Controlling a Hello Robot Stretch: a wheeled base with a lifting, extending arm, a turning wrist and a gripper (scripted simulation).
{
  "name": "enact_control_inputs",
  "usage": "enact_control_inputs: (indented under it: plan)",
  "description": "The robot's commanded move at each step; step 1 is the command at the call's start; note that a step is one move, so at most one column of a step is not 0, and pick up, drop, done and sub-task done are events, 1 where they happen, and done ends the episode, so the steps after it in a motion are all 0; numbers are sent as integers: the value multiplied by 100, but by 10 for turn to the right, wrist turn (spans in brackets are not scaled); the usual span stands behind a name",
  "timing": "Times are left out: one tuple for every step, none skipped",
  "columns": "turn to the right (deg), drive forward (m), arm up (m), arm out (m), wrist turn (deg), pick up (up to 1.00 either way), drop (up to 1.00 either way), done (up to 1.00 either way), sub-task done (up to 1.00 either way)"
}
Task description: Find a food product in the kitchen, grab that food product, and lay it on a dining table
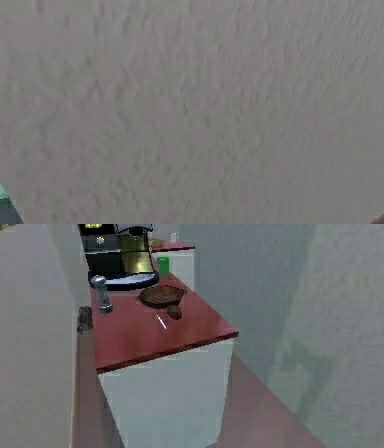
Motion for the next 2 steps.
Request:
enact_control_inputs:
  plan:
    - [450, 0, 0, 0, 0, 0, 0, 0, 0]
    - [450, 0, 0, 0, 0, 0, 0, 0, 0]
